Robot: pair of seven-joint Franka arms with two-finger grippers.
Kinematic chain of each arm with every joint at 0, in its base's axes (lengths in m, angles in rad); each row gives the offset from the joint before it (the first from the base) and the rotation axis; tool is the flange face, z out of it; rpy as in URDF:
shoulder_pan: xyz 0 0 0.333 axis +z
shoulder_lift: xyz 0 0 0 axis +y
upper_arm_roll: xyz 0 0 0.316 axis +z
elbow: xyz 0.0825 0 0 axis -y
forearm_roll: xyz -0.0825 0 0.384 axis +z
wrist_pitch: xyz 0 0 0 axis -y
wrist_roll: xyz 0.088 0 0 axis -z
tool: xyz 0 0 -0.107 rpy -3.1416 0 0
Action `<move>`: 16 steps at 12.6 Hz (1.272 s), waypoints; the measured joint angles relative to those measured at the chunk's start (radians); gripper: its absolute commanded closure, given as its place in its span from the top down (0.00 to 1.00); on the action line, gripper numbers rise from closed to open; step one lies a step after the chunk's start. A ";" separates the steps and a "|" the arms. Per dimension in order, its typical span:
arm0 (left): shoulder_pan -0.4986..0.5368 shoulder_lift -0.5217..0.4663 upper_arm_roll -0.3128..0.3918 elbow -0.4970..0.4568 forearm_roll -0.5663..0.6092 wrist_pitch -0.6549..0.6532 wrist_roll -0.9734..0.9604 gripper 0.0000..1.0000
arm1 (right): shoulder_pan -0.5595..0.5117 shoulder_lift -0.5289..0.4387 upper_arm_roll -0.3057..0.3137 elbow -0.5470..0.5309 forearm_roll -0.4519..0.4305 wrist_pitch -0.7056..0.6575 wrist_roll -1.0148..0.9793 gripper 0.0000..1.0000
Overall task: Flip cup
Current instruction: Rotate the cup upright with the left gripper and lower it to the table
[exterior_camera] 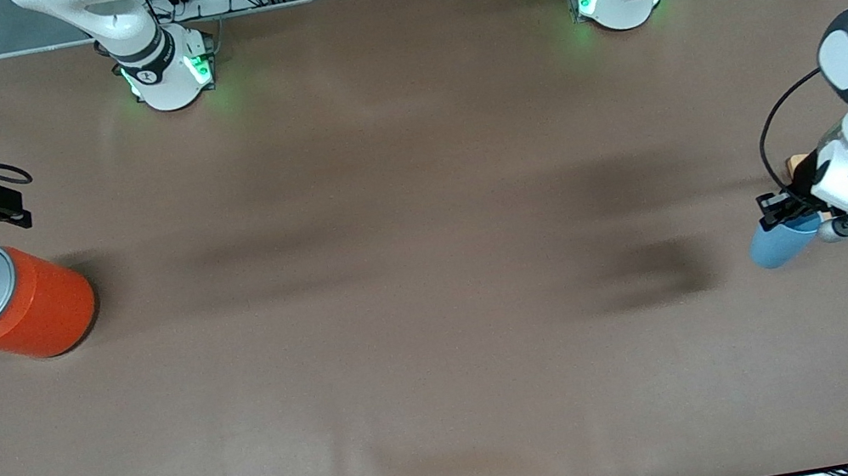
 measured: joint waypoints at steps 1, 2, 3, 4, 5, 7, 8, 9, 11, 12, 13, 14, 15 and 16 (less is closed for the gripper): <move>-0.002 0.003 -0.001 -0.025 0.000 0.026 0.000 0.00 | 0.000 0.000 0.000 0.004 0.000 0.000 0.000 1.00; -0.006 0.013 -0.003 -0.040 0.000 0.034 0.001 0.00 | 0.000 0.000 0.000 0.006 0.000 -0.001 0.001 1.00; -0.018 0.029 -0.004 -0.046 0.000 0.038 0.001 0.00 | 0.000 0.000 0.000 0.007 0.000 -0.001 0.011 1.00; -0.032 0.047 -0.006 -0.046 0.000 0.042 0.001 0.00 | 0.000 0.000 -0.001 0.007 0.000 -0.001 0.035 1.00; -0.045 0.063 -0.006 -0.046 0.000 0.043 0.001 0.00 | 0.000 0.000 0.000 0.007 0.000 0.000 0.060 1.00; -0.065 0.092 -0.006 -0.045 0.018 0.040 0.001 0.00 | 0.001 0.000 0.002 0.007 0.000 0.000 0.101 1.00; -0.074 0.106 -0.006 -0.043 0.051 0.039 0.000 0.00 | 0.000 0.000 0.002 0.007 0.001 0.001 0.110 1.00; -0.083 0.121 -0.006 -0.035 0.076 0.031 0.000 0.00 | -0.002 0.000 0.000 0.011 0.004 0.002 0.113 1.00; -0.105 0.158 -0.006 -0.002 0.095 -0.012 0.000 0.00 | -0.010 0.001 -0.002 0.032 0.009 0.001 0.113 1.00; -0.120 0.177 -0.006 0.017 0.109 -0.031 0.000 0.00 | -0.012 0.001 -0.003 0.039 0.009 0.000 0.113 1.00; -0.139 0.198 -0.005 0.033 0.132 -0.042 0.000 0.00 | -0.012 0.001 -0.003 0.043 0.010 0.000 0.114 1.00; -0.155 0.215 -0.005 0.041 0.160 -0.045 -0.004 0.00 | -0.012 0.001 -0.003 0.044 0.010 0.000 0.116 1.00; -0.166 0.229 -0.004 0.046 0.198 -0.045 -0.019 0.00 | -0.012 0.002 -0.003 0.045 0.010 0.000 0.118 1.00; -0.176 0.235 -0.006 0.055 0.234 -0.052 -0.043 0.41 | -0.012 0.002 -0.003 0.045 0.010 0.000 0.118 1.00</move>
